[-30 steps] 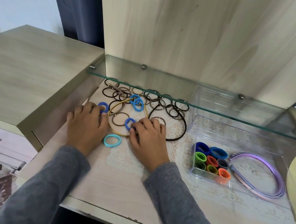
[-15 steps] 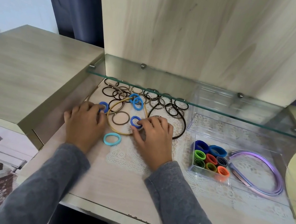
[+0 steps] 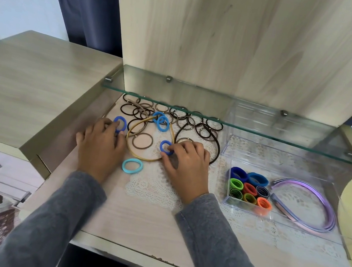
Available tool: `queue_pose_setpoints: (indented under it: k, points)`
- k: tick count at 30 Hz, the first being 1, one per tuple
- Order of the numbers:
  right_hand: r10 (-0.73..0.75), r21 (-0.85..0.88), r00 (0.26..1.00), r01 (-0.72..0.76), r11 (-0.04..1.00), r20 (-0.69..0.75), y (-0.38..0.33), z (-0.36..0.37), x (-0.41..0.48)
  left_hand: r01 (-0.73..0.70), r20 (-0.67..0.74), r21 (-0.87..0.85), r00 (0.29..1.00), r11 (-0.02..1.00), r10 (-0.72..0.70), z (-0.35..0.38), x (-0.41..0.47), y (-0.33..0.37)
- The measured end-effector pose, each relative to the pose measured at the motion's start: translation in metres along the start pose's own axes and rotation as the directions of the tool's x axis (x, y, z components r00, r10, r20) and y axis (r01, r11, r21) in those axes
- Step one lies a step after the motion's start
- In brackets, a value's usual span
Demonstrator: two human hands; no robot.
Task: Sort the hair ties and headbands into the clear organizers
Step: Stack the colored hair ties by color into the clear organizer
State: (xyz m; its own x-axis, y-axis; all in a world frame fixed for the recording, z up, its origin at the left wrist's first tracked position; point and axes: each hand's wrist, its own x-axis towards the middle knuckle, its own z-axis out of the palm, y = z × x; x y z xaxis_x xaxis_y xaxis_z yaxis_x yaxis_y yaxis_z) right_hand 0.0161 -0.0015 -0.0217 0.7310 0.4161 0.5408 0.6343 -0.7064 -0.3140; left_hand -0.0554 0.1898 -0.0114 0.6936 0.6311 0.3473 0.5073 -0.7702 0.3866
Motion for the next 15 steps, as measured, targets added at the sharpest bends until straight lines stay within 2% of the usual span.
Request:
queue_pose_setpoints:
  k: [9,15]
  points:
    - [-0.002,-0.013,1.0,0.002,1.0,0.013,0.001,-0.0021,-0.0014,-0.085,-0.16,-0.125,0.985,0.989,0.065,-0.0039,-0.0041,-0.0047]
    - [0.014,-0.011,1.0,-0.014,1.0,0.012,0.0052,-0.008,-0.0044,-0.212,-0.239,-0.115,0.954,0.97,0.18,-0.0014,-0.0048,-0.0071]
